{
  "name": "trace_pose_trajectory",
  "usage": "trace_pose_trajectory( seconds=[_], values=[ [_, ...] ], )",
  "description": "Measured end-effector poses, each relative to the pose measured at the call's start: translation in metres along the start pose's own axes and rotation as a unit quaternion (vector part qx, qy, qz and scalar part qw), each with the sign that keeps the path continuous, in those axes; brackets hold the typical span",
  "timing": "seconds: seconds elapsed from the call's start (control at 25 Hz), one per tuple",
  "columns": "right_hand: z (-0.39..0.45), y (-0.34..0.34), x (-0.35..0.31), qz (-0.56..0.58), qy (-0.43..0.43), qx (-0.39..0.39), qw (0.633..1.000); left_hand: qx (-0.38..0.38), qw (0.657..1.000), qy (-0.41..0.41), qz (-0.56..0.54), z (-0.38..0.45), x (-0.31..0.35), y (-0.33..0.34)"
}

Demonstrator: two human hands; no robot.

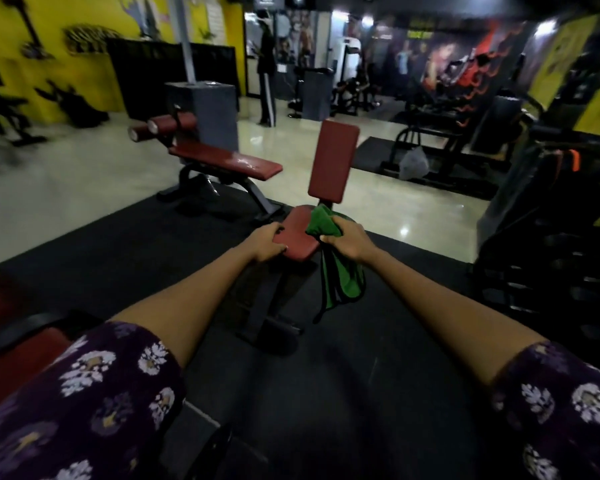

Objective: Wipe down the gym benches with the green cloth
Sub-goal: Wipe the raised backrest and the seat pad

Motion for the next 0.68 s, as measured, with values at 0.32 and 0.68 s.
trace_pose_trajectory(
  seconds=[0.32, 0.68],
  values=[
    [0.2, -0.004, -0.019, 0.007, -0.078, -0.051, 0.996, 0.054, 0.996, -0.064, -0.019, 0.147, -0.052, -0.087],
    [0.416, 0.028, -0.049, -0.009, -0.186, -0.142, 0.972, 0.128, 0.975, -0.179, -0.045, 0.25, -0.143, -0.152]
  ],
)
Point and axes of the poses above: each hand's wrist, its own z-axis towards the middle knuckle, its own y-axis out of the palm, x = y × z, the point moved 10 cm from there along z, towards the middle knuckle, and after that the axes turned 7 degrees about -x, right-handed, at the moved point
